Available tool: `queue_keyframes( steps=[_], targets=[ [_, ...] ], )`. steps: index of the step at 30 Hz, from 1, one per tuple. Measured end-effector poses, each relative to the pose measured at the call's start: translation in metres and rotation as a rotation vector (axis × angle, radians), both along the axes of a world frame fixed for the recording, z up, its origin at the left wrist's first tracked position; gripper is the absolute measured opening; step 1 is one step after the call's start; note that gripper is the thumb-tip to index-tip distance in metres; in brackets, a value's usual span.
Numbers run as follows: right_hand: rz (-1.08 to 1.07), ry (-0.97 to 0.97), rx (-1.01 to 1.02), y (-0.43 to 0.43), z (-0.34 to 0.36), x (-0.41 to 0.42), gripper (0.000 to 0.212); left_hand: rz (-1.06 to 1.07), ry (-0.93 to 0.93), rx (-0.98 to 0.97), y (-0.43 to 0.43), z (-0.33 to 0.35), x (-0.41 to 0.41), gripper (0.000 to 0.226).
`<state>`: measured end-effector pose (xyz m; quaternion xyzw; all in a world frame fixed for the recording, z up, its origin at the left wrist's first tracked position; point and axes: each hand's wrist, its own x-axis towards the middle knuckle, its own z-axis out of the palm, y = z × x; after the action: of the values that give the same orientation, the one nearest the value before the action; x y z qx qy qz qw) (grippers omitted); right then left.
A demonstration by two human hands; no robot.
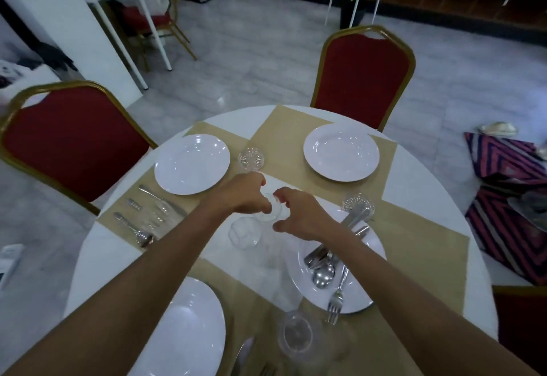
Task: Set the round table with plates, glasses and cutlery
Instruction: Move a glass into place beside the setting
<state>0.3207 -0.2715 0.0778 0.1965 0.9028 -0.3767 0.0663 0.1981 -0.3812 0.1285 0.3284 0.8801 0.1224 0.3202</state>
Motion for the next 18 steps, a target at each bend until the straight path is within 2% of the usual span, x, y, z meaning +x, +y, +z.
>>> queue_keyframes(
  steps=[11, 13, 16, 18],
  targets=[
    [-0.042, 0.082, -0.024, -0.012, -0.005, -0.005, 0.073, 0.023, 0.117, 0.055, -0.009, -0.021, 0.018, 0.067],
    [-0.059, 0.11, -0.049, -0.01, -0.008, -0.004, 0.073, 0.054, 0.108, 0.071, -0.007, -0.02, 0.017, 0.06],
    [-0.088, 0.131, -0.079, -0.008, -0.01, -0.005, 0.072, 0.051, 0.111, 0.071, -0.003, -0.019, 0.013, 0.033],
    [-0.103, 0.144, -0.096, -0.005, -0.011, -0.007, 0.071, 0.054, 0.086, 0.081, -0.001, -0.02, 0.01, 0.028]
  ],
)
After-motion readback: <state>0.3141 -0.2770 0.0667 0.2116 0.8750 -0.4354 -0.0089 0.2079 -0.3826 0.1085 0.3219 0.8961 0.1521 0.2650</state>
